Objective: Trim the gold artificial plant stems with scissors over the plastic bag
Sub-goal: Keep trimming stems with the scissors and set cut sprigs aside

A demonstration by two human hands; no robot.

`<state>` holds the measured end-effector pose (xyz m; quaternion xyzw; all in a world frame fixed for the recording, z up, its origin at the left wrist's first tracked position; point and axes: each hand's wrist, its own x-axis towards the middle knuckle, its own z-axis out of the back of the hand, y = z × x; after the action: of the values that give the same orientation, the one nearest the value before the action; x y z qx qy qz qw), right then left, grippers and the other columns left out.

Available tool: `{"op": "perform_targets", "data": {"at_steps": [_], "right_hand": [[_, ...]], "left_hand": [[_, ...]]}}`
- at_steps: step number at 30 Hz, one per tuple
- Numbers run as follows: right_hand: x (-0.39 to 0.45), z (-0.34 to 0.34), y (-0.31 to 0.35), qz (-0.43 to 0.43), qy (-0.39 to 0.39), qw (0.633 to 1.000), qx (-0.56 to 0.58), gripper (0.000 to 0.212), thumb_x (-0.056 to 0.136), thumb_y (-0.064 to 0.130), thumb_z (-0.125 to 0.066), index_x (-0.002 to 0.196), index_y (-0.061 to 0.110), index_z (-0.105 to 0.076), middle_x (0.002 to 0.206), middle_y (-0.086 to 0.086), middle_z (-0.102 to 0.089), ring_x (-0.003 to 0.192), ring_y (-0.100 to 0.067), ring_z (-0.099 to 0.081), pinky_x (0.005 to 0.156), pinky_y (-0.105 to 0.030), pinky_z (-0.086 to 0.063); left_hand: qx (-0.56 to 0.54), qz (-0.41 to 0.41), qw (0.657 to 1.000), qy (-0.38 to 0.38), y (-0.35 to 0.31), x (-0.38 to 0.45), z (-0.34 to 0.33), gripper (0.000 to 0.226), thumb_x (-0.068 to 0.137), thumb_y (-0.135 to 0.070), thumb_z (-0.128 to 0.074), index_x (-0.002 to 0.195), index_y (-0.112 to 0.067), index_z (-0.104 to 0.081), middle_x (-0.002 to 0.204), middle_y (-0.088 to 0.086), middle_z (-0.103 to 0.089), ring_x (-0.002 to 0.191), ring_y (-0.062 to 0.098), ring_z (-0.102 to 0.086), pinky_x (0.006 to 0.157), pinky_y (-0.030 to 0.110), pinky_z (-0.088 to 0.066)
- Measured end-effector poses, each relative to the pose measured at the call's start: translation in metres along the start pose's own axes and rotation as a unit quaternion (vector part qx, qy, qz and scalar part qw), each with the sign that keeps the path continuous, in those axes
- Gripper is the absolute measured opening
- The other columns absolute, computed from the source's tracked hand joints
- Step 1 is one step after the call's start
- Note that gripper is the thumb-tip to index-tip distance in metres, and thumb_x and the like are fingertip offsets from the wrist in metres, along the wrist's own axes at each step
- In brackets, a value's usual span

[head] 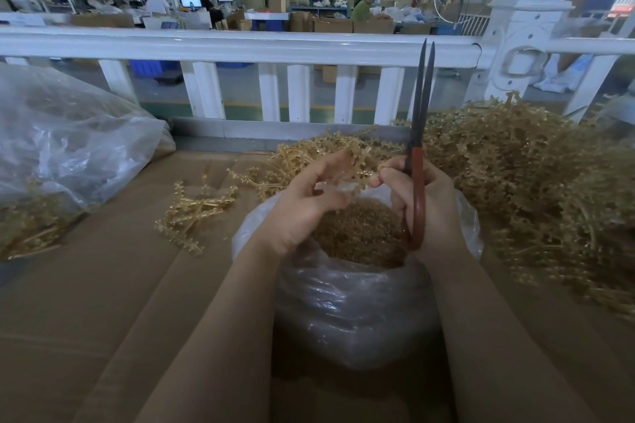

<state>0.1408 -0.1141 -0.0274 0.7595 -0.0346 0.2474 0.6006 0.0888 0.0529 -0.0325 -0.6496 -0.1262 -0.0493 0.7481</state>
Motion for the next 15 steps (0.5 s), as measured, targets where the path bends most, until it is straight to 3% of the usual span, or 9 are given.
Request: {"op": "perform_targets", "data": {"at_steps": [3, 5, 7, 9, 12, 15], "right_hand": [[-0.0004, 0.0010, 0.0011, -0.007, -0.004, 1.000, 0.015, 0.012, 0.082, 0.017, -0.068, 0.075, 0.025, -0.073, 0.069, -0.003, -0.066, 0.050, -0.001, -0.052, 0.055, -0.010, -0.043], [-0.0001, 0.0021, 0.0000, -0.008, -0.001, 1.000, 0.025, 0.002, 0.088, 0.011, -0.069, 0.086, 0.012, -0.069, 0.073, -0.009, -0.066, 0.048, -0.002, -0.050, 0.055, -0.011, -0.042], [0.0011, 0.0027, -0.0027, -0.012, 0.000, 1.000, 0.023, 0.003, 0.093, 0.002, -0.066, 0.093, 0.005, -0.067, 0.069, 0.002, -0.067, 0.048, -0.002, -0.048, 0.052, -0.013, -0.040], [0.0021, 0.0029, -0.0056, -0.005, -0.001, 1.000, 0.004, 0.005, 0.093, -0.001, -0.065, 0.096, 0.003, -0.068, 0.063, 0.013, -0.064, 0.053, 0.001, -0.055, 0.056, -0.010, -0.043], [0.0010, 0.0017, -0.0057, -0.005, 0.000, 1.000, 0.013, 0.011, 0.090, 0.013, -0.072, 0.097, 0.005, -0.071, 0.068, 0.010, -0.067, 0.053, 0.002, -0.057, 0.056, -0.009, -0.044], [-0.0005, 0.0004, -0.0031, -0.015, 0.001, 1.000, 0.013, 0.026, 0.082, 0.034, -0.076, 0.093, 0.010, -0.071, 0.073, -0.001, -0.067, 0.049, -0.001, -0.052, 0.054, -0.011, -0.043]], "left_hand": [[0.019, 0.017, 1.000, 0.003, -0.0033, -0.0006, -0.0040, 0.040, 0.085, -0.001, -0.072, 0.123, -0.005, -0.060, 0.115, -0.002, -0.061, 0.118, 0.021, -0.058, 0.091, 0.022, -0.053], [0.039, 0.007, 0.999, 0.006, -0.0044, -0.0013, -0.0046, 0.034, 0.083, -0.002, -0.075, 0.115, -0.007, -0.064, 0.103, 0.003, -0.056, 0.105, 0.030, -0.058, 0.098, 0.029, -0.051], [0.066, -0.009, 0.998, 0.015, -0.0060, -0.0024, -0.0052, 0.024, 0.080, -0.009, -0.078, 0.101, -0.017, -0.067, 0.103, 0.018, -0.056, 0.103, 0.036, -0.056, 0.103, 0.045, -0.047], [0.060, -0.012, 0.998, 0.008, -0.0060, -0.0028, -0.0063, 0.022, 0.076, -0.018, -0.080, 0.093, -0.014, -0.068, 0.111, 0.029, -0.057, 0.111, 0.048, -0.053, 0.104, 0.059, -0.042], [0.053, -0.022, 0.997, -0.051, -0.0070, -0.0027, -0.0073, 0.020, 0.077, -0.016, -0.080, 0.084, -0.009, -0.063, 0.118, 0.017, -0.059, 0.115, 0.030, -0.058, 0.103, 0.053, -0.045], [-0.004, -0.059, 0.993, -0.106, -0.0069, -0.0013, -0.0063, 0.023, 0.085, -0.007, -0.075, 0.083, -0.002, -0.053, 0.098, 0.015, -0.066, 0.083, 0.020, -0.065, 0.079, 0.051, -0.054]]}}
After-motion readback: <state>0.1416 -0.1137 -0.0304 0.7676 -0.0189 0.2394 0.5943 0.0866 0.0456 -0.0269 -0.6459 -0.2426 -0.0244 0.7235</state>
